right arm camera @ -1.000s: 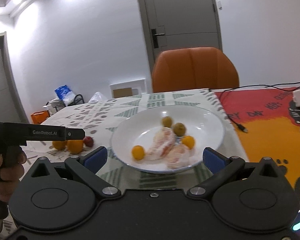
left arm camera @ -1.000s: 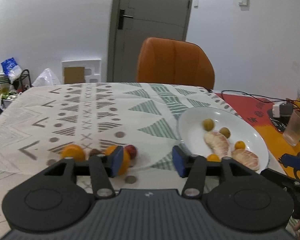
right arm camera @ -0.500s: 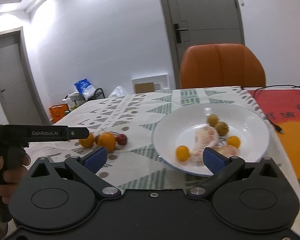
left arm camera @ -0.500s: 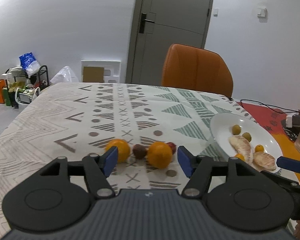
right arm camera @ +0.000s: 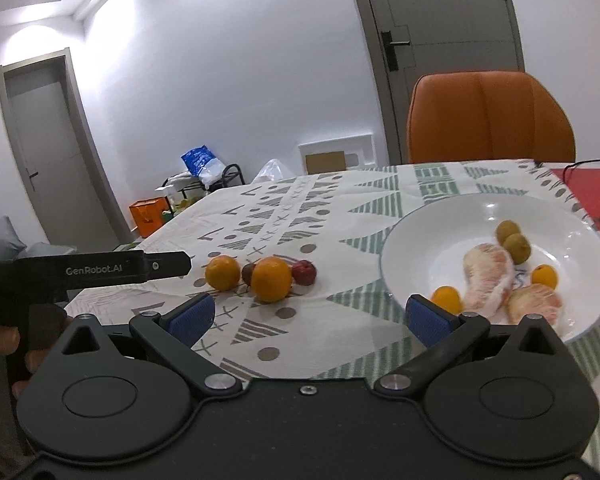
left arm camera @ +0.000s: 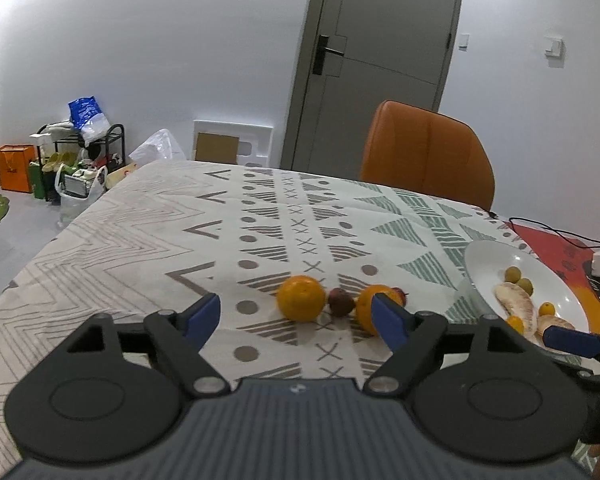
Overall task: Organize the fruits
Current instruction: 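Move both open tools back toward the oranges on the tablecloth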
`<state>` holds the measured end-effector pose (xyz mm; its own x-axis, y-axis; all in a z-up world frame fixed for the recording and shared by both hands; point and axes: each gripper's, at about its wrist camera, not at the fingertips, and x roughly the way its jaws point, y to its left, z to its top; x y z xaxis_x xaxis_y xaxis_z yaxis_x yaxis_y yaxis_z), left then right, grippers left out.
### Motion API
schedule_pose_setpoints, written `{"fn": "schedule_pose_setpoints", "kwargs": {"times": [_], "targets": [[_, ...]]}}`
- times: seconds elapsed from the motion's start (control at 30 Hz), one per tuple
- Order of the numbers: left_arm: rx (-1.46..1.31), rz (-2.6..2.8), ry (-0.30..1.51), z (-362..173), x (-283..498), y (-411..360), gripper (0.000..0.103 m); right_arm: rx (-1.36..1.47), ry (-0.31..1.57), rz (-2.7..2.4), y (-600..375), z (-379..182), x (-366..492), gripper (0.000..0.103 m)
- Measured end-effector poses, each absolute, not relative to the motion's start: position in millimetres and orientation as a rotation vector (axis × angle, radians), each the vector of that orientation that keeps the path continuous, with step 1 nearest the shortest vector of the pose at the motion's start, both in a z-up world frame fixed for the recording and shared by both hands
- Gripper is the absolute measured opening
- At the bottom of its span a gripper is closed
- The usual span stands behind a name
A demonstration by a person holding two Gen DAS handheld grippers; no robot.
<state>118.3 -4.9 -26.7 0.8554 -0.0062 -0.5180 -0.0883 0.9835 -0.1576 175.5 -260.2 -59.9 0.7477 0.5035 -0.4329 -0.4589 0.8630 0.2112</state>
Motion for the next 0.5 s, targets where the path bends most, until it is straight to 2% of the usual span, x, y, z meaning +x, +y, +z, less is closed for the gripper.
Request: {"fn": "schedule_pose_setpoints", "kwargs": {"times": [0.33,0.5], "targets": [[-0.201,0.059,0.557,-34,120,11,0.081,0.041,0.493,0.557,-238,-60,184,0.102],[-0.203,0.072,0.557,-35,123,15,0.081,0.014,0.508,0.584,-225,-60,192,0.088]]}}
